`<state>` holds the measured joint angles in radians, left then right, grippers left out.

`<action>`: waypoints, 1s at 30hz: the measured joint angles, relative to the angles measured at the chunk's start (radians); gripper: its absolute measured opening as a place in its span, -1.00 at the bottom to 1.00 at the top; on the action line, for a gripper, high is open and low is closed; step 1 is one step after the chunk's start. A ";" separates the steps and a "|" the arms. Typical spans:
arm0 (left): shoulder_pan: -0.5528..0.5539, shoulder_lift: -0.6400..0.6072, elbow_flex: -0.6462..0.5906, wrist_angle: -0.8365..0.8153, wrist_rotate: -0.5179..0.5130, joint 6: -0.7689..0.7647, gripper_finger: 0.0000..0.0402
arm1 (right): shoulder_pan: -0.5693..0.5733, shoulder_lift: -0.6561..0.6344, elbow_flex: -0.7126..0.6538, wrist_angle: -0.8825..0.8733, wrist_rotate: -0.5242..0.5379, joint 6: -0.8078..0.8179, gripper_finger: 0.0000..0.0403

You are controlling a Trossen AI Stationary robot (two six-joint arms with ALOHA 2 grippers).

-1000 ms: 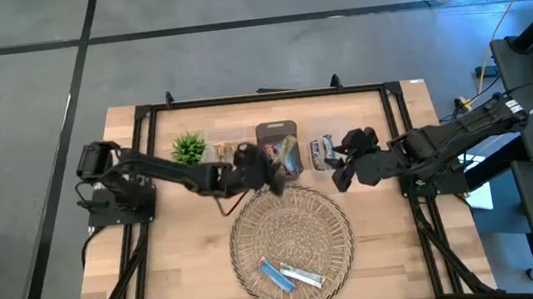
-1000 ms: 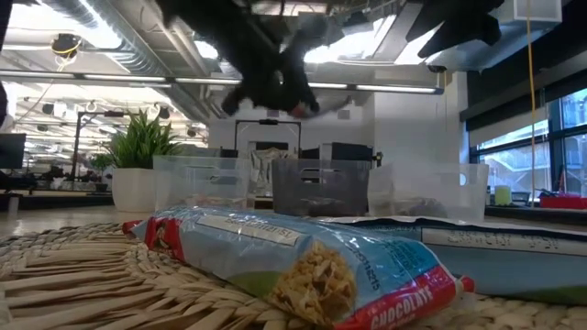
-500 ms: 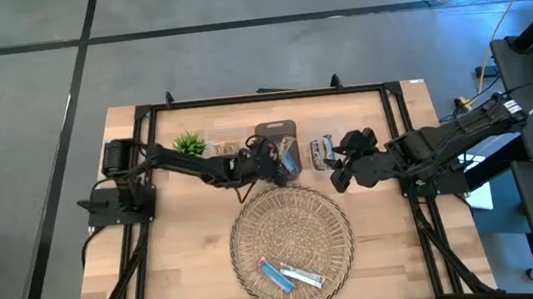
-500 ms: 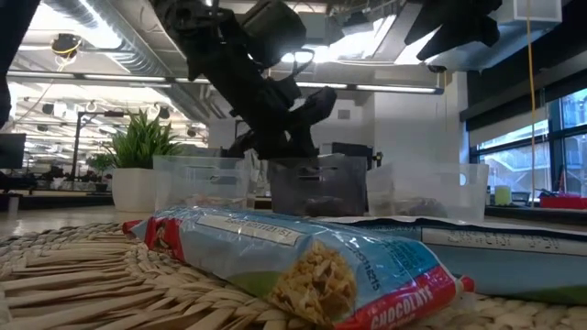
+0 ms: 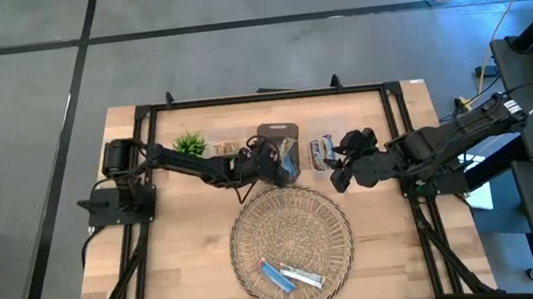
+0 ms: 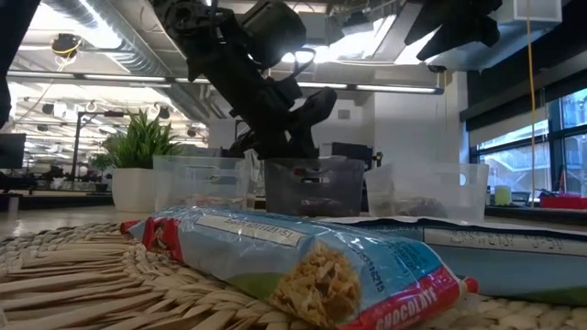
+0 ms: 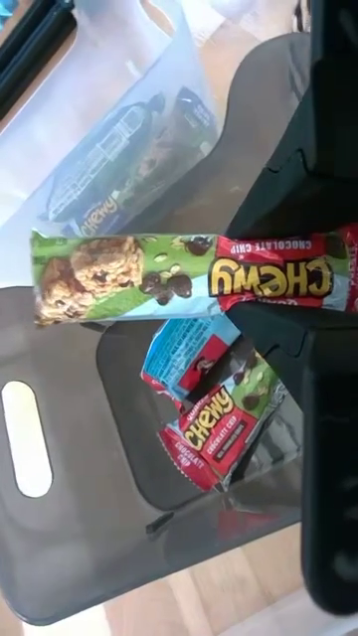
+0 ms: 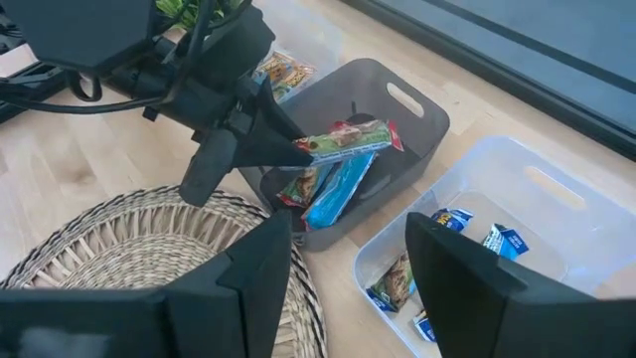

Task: Pick and place Granola Bars by type
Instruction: Put the red granola bar into the black bin, then put the orange granola bar into the left transparent bin

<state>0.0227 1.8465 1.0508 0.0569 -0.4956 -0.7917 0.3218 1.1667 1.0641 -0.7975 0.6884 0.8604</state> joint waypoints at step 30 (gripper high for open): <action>-0.157 -0.250 0.061 0.054 0.393 0.396 -0.30 | 0.123 0.016 0.000 0.152 -0.115 -0.263 0.00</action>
<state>-0.1342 1.5968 1.1122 0.1110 -0.1027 -0.3958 0.4443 1.1832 1.0641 -0.6459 0.5735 0.5978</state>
